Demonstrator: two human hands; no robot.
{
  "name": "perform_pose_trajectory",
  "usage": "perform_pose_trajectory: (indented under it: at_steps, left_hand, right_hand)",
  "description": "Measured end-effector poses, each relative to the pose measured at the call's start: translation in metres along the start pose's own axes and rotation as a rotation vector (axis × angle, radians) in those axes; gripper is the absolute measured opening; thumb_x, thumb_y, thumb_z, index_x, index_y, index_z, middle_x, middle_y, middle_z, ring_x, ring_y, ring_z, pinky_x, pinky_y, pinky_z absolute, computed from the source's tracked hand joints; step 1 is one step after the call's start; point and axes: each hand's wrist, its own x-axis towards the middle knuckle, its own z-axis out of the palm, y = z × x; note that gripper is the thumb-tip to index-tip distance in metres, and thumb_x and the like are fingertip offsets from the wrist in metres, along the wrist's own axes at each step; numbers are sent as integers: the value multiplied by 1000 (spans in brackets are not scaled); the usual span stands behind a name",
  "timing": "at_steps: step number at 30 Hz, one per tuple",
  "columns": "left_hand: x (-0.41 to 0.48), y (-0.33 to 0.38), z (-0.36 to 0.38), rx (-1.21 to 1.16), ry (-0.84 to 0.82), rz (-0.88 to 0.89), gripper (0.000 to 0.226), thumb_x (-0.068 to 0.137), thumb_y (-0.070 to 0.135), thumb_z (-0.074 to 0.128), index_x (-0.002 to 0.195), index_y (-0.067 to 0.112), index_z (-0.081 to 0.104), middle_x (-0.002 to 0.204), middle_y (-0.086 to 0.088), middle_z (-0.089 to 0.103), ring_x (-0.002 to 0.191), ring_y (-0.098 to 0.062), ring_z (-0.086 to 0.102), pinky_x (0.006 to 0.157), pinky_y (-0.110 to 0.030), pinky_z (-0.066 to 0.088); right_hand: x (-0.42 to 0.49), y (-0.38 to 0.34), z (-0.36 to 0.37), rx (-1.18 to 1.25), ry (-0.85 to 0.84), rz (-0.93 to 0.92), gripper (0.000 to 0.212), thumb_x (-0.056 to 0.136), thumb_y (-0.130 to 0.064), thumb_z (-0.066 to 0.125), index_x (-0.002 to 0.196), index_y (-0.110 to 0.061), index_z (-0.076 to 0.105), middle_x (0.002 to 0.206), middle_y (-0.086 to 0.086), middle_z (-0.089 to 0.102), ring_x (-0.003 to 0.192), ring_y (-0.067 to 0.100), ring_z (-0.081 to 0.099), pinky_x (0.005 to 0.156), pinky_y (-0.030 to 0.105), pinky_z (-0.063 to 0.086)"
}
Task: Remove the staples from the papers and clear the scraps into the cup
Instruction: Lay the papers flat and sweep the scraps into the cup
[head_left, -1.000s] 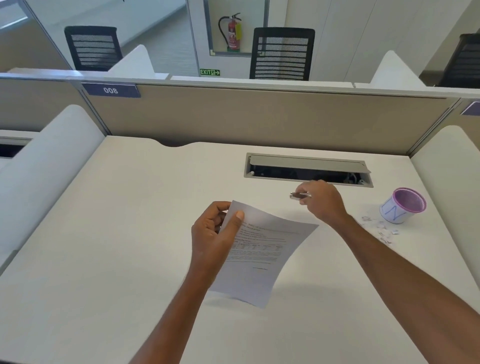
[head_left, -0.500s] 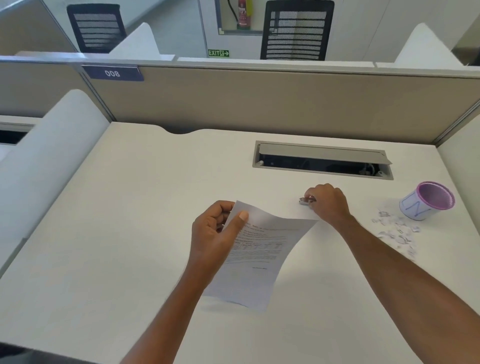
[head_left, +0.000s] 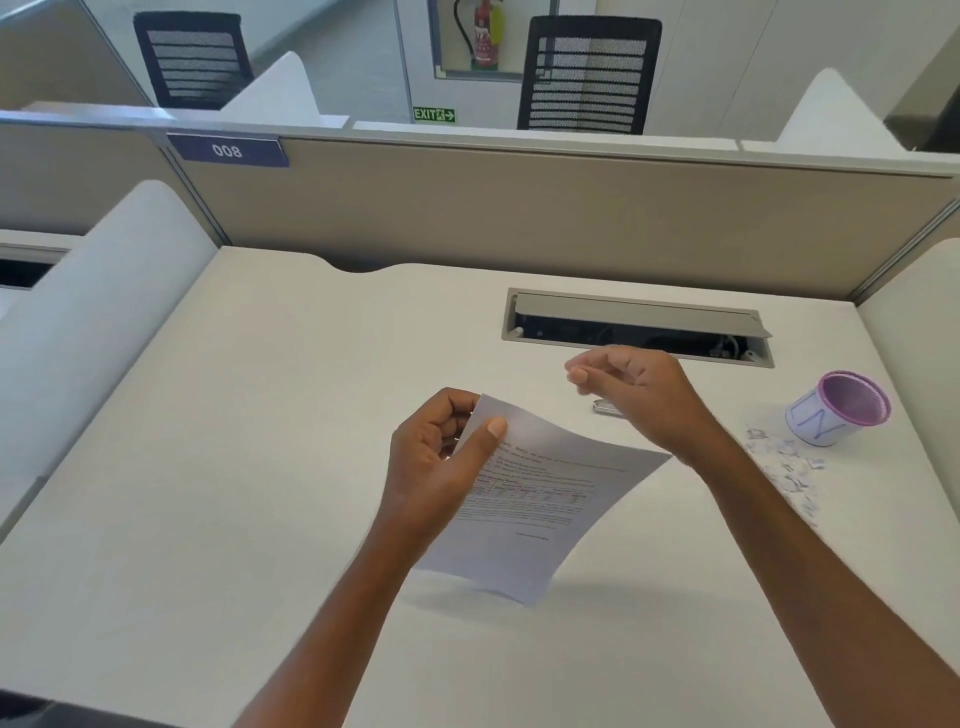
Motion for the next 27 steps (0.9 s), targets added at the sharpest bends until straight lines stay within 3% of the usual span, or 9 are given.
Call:
perform_pose_trajectory:
  at_steps: [3, 6, 10, 13, 15, 19, 24, 27]
  left_hand:
    - [-3, 9, 1, 14, -3, 28, 14, 98, 32, 76, 105, 21, 72, 96, -3, 82, 90, -32, 78, 76, -50, 62]
    - [-5, 17, 1, 45, 3, 75, 15, 98, 34, 75, 106, 22, 70, 95, 0, 80, 88, -29, 77, 75, -50, 62]
    - [-9, 29, 1, 115, 55, 136, 15, 97, 35, 78, 106, 24, 72, 100, 9, 79, 98, -18, 75, 83, -31, 59]
    - [-13, 34, 2, 102, 217, 122, 24, 94, 30, 88, 111, 27, 72, 110, 14, 77, 111, -14, 73, 92, -34, 60]
    - [-19, 39, 2, 107, 276, 155, 34, 91, 26, 90, 118, 29, 71, 119, 15, 76, 115, -13, 71, 93, -35, 61]
    - [-29, 46, -2, 138, 203, 362, 46, 89, 6, 89, 129, 25, 72, 131, 8, 73, 111, -18, 71, 84, -27, 60]
    - [-42, 47, -12, 2, 184, 460, 35, 86, -15, 83, 101, 16, 83, 115, -1, 82, 114, -30, 77, 87, -48, 65]
    - [-50, 54, -11, -34, 194, 521, 34, 82, -18, 85, 93, 15, 82, 110, -2, 83, 111, -27, 79, 94, -34, 63]
  right_hand:
    - [-37, -43, -1, 75, -179, -33, 30, 93, -42, 74, 109, -19, 84, 104, -7, 83, 92, 12, 78, 80, 19, 60]
    - [-62, -61, 5, -89, -241, -136, 16, 92, -33, 84, 107, -29, 84, 102, -13, 82, 92, 15, 76, 75, 26, 58]
    - [-80, -65, 16, -260, -33, -386, 9, 96, -19, 80, 103, -25, 83, 95, -17, 78, 91, 16, 71, 71, 27, 55]
    - [-95, -68, 24, -434, 201, -579, 9, 96, -15, 79, 103, -21, 83, 97, -13, 78, 85, 10, 70, 68, 37, 56]
    - [-106, -72, 30, -536, 334, -701, 8, 97, -15, 79, 104, -15, 83, 95, -3, 79, 82, 18, 72, 63, 40, 56]
    - [-127, -82, 38, -678, 424, -846, 12, 101, -13, 75, 108, -11, 84, 97, 5, 78, 79, 28, 71, 57, 40, 54]
    - [-144, -89, 35, -751, 551, -959, 14, 97, -6, 78, 109, -6, 85, 97, 10, 79, 76, 31, 70, 57, 37, 50]
    - [-149, -89, 35, -728, 599, -1005, 18, 93, -2, 82, 110, -4, 85, 97, 12, 79, 77, 31, 72, 57, 39, 51]
